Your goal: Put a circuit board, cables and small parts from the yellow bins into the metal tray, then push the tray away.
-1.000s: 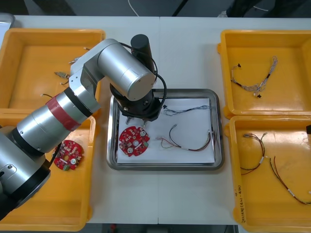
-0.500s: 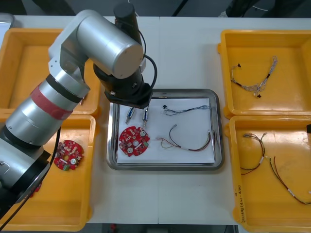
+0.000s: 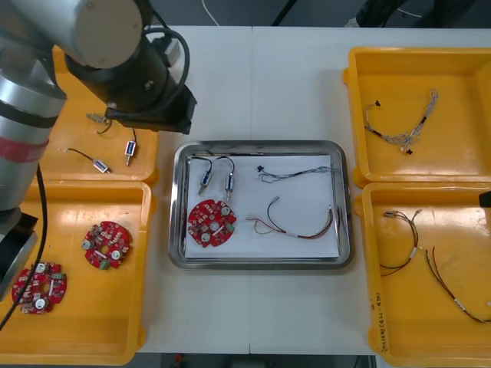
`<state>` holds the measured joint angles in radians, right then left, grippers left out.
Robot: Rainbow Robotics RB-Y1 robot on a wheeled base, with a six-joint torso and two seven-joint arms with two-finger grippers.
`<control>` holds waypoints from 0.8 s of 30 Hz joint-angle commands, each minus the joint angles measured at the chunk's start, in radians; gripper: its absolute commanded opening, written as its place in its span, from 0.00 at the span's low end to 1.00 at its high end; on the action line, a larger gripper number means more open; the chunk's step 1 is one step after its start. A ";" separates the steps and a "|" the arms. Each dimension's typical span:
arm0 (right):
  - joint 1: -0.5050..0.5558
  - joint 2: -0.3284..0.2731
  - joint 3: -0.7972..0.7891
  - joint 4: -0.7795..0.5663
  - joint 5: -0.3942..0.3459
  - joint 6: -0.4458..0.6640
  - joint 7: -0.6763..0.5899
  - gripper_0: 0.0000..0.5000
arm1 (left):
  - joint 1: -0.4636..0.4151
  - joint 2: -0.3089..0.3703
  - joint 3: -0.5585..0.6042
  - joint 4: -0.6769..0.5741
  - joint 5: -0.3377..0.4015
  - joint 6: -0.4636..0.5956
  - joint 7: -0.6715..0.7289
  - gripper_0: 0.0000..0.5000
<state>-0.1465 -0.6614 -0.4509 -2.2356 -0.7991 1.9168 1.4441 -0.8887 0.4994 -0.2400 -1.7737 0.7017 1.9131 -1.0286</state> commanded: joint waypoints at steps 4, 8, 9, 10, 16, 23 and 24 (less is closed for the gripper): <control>0.007 -0.092 0.109 -0.084 -0.028 0.003 -0.021 1.00 | 0.111 0.140 0.114 -0.148 0.033 0.007 -0.036 1.00; -0.015 -0.113 0.166 -0.088 -0.080 0.003 -0.021 1.00 | 0.177 0.202 0.177 -0.184 0.061 0.007 -0.051 1.00; -0.016 -0.116 0.173 -0.090 -0.088 0.003 -0.021 1.00 | 0.188 0.209 0.188 -0.185 0.070 0.007 -0.053 1.00; -0.030 -0.122 0.190 -0.090 -0.106 0.003 -0.021 1.00 | 0.209 0.226 0.212 -0.193 0.084 0.007 -0.057 1.00; -0.108 -0.139 0.288 -0.090 -0.184 0.003 -0.008 1.00 | 0.301 0.304 0.301 -0.220 0.140 0.007 -0.070 1.00; -0.199 -0.139 0.414 -0.099 -0.210 0.003 0.001 1.00 | 0.373 0.344 0.370 -0.243 0.162 0.007 -0.090 1.00; -0.219 -0.139 0.440 -0.099 -0.210 0.003 0.001 1.00 | 0.389 0.344 0.378 -0.248 0.165 0.007 -0.091 1.00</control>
<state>-0.2932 -0.7640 -0.0840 -2.3028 -0.9973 1.9168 1.4442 -0.5461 0.7950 0.0889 -1.9767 0.8508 1.9135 -1.0292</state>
